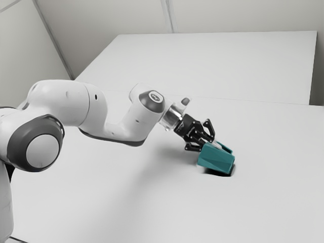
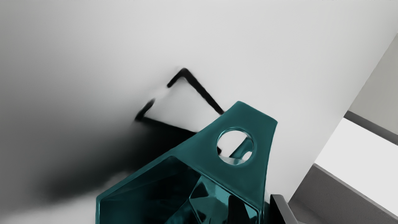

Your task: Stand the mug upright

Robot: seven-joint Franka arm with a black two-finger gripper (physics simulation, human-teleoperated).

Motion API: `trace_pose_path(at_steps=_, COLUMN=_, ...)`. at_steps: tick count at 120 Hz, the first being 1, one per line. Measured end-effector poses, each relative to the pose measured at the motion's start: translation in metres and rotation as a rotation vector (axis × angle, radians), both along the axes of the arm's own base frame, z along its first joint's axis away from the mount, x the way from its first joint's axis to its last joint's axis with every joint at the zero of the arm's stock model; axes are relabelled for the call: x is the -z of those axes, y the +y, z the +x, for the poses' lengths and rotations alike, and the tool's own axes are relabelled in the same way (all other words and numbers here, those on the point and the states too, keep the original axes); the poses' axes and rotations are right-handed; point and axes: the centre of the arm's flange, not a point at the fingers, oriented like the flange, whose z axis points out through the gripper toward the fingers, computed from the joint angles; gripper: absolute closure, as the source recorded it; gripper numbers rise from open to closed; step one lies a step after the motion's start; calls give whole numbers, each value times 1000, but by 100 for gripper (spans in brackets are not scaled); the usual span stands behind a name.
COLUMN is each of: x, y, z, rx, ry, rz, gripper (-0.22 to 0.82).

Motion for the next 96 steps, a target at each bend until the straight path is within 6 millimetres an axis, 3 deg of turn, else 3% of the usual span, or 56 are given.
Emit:
trace_pose_path(at_steps=24, x=-15, y=-8, z=5, rx=24, ry=-30, rz=27, gripper=76)
trace_pose_path(at_steps=48, x=-61, y=-10, z=3, rx=92, ry=-107, rz=141, gripper=78)
trace_pose_path(at_steps=65, x=-101, y=-2, z=-3, rx=156, ry=-185, rz=277, gripper=78)
trace_pose_path(at_steps=96, x=-141, y=38, z=-17, rx=271, ry=-293, rz=606, gripper=79)
